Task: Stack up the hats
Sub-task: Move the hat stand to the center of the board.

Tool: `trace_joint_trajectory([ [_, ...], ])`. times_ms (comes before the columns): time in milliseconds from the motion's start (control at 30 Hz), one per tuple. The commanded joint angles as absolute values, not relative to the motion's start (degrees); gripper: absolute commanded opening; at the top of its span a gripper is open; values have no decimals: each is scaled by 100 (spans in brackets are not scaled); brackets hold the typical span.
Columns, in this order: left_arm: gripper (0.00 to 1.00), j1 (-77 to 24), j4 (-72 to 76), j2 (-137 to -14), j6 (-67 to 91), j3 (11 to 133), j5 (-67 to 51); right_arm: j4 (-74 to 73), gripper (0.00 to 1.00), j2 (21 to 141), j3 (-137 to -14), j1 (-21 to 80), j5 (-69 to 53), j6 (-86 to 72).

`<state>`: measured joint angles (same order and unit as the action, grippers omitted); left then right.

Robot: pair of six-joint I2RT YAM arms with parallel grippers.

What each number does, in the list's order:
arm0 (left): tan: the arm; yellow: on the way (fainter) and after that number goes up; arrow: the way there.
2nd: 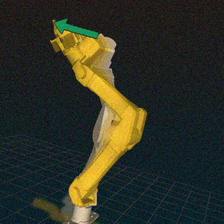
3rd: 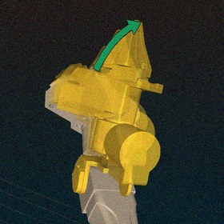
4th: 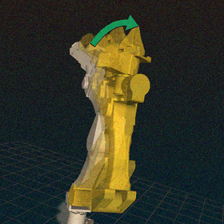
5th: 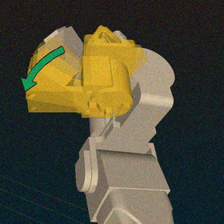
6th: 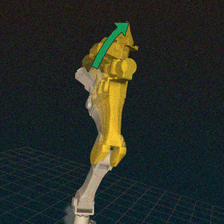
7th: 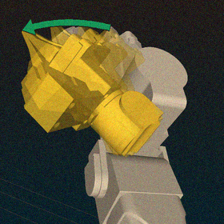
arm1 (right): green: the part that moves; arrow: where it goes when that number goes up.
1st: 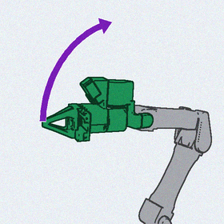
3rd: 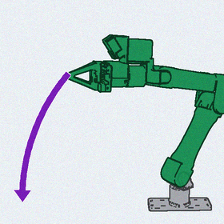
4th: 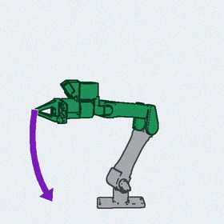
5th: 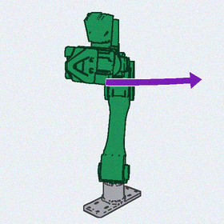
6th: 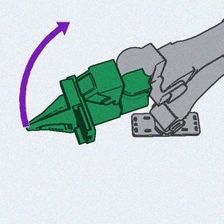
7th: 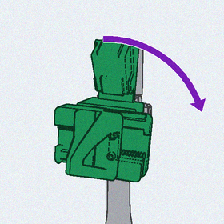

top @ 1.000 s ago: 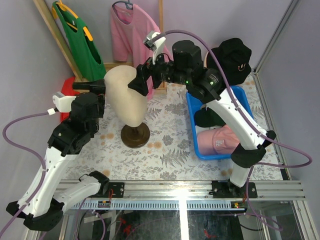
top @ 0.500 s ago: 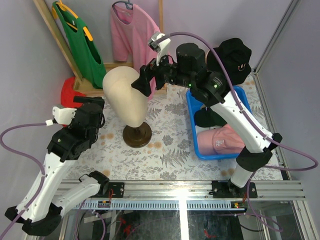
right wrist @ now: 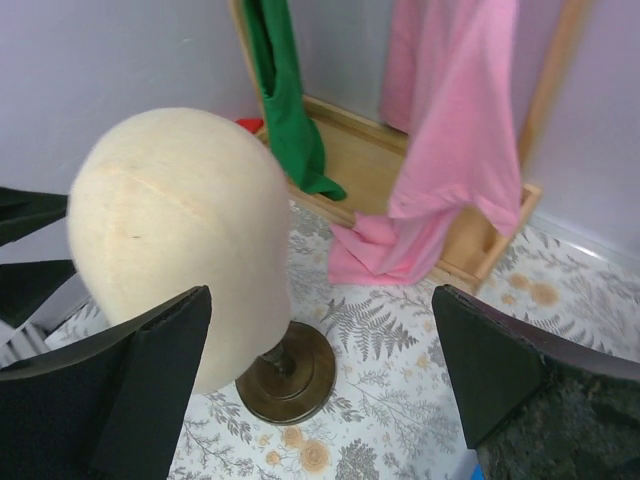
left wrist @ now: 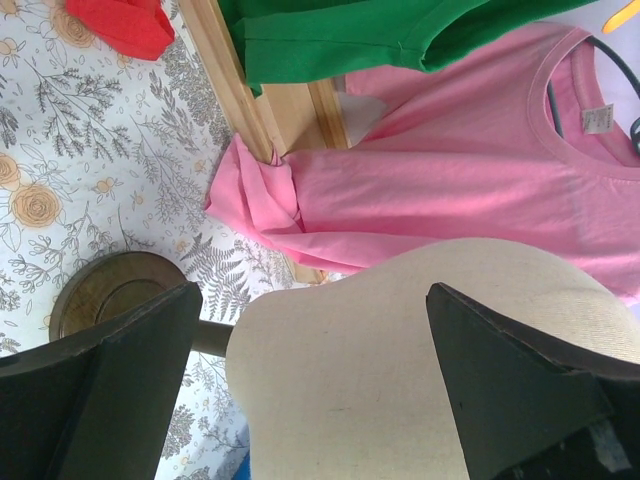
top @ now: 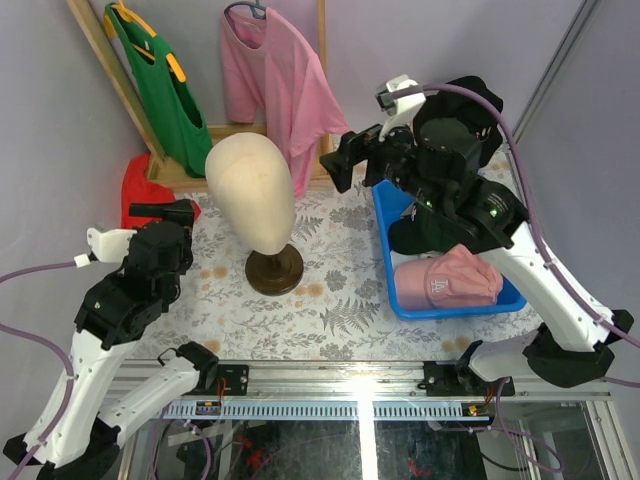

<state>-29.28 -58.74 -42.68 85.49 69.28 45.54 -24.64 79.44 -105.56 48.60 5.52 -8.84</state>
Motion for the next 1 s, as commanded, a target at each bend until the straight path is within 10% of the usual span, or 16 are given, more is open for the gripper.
trace_joint_trajectory([
  [0,93,-2981,-5731,-4111,8355,6880,4929,-2066,100,7654,-10140,4703,1141,-1461],
  [267,91,-2981,-5053,-3764,8206,6496,5144,-1339,99,7268,-9195,4699,338,-1616],
  [700,84,-2826,-4576,-4876,7719,7097,5987,-2194,30,7713,-9863,5893,917,-1249],
  [967,84,-571,-3565,-5152,7168,6835,3485,-2188,3,8098,-10097,6942,1381,-1390],
])
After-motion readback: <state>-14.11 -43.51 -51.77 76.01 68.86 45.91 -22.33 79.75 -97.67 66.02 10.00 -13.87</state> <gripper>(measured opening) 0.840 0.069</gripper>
